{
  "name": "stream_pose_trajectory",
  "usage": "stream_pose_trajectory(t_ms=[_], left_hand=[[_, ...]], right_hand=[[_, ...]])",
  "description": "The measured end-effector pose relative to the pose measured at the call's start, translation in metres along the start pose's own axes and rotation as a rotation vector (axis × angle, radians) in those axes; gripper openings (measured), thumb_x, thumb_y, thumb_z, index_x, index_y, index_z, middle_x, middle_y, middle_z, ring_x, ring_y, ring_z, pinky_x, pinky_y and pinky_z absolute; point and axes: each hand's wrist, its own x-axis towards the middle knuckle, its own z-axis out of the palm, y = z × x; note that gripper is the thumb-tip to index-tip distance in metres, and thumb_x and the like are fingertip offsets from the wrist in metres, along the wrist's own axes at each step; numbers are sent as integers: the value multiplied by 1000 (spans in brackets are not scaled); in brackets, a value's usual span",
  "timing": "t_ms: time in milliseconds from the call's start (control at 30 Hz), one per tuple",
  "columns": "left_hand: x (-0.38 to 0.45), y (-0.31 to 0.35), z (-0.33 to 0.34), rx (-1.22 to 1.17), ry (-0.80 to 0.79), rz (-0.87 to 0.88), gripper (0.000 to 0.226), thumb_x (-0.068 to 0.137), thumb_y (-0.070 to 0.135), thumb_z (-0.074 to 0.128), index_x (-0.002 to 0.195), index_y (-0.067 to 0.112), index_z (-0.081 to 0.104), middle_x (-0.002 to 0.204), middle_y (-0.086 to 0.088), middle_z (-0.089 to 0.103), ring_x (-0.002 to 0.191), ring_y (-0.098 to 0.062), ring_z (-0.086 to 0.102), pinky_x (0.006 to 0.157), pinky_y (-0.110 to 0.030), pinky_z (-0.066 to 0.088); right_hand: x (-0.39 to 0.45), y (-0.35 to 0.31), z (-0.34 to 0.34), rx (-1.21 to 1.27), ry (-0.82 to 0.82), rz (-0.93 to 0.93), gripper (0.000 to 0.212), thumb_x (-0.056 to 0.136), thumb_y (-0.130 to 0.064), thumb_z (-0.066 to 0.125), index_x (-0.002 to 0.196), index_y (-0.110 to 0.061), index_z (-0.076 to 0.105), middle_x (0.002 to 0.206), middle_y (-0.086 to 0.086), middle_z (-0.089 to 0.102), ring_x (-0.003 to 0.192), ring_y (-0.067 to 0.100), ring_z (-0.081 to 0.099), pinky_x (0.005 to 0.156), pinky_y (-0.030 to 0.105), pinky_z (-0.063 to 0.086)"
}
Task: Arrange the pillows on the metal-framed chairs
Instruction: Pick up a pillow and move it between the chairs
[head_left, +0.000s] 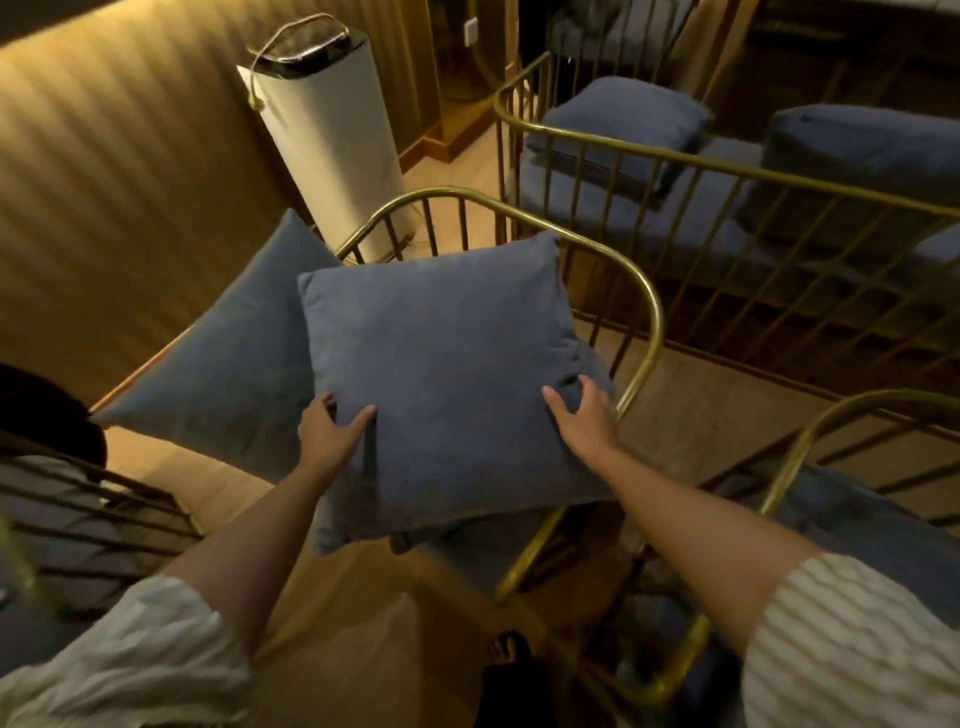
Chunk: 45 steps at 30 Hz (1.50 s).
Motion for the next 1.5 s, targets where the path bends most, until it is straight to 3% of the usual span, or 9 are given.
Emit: stream_pose_trajectory(t_ms=[233,300,433,633,767,900,1200,1367,1500], left_hand=[[57,-19,0,-428,-83,-457,124,68,55,84,158,14,8,160,-15,29,142,-39,37,110,-54,37],[66,-23,-1,-494,-108,-509,133,55,62,89,156,13,18,157,-14,37,136,-38,45,104,-54,44],[64,-18,-6,-674,-139,-467,119,35,66,93,133,7,59,125,-9,69,103,-29,69,84,-42,57],[44,24,-12,-761,-128,-329,109,42,75,85,129,12,64,119,-6,71,100,-27,71,91,-46,57],[19,78,-2,-748,-197,-220,104,51,88,67,130,21,64,123,-3,70,109,-26,66,99,-46,52],[-13,132,30,-695,-304,-115,82,56,93,58,111,33,70,111,3,74,106,-23,68,97,-44,52],[-122,258,146,-514,-733,167,70,77,70,65,127,22,60,111,5,69,106,-18,64,100,-38,48],[-193,313,220,-430,-847,306,123,46,74,84,148,22,37,139,2,57,123,-21,56,105,-41,46],[-272,346,280,-421,-937,377,115,52,62,85,150,26,37,145,5,53,129,-21,52,108,-43,43]], right_hand=[[50,-31,16,292,-4,214,118,63,-77,71,154,-18,24,153,7,43,136,34,46,113,47,38],[56,-36,15,349,-1,229,135,44,-83,76,153,-20,27,151,7,46,133,33,50,111,49,41],[49,-40,3,435,17,225,122,47,-76,81,148,-20,41,143,3,55,124,28,58,103,44,48],[15,-34,-42,540,53,190,101,64,-61,81,146,-17,41,136,3,56,114,24,58,87,35,48],[-13,-23,-101,650,168,168,115,38,-77,79,133,-17,56,131,4,65,113,25,64,99,42,53],[-47,-2,-175,778,275,129,105,41,-80,80,126,-20,66,123,1,72,108,21,70,102,43,53],[-148,84,-346,919,610,115,114,39,-64,87,136,-15,53,123,0,68,106,19,67,94,34,53],[-196,157,-434,940,689,182,97,57,-62,86,134,-15,52,125,-2,67,104,18,66,95,34,51],[-208,244,-499,981,727,185,115,40,-67,92,139,-23,54,128,-3,68,115,23,67,99,42,53]])
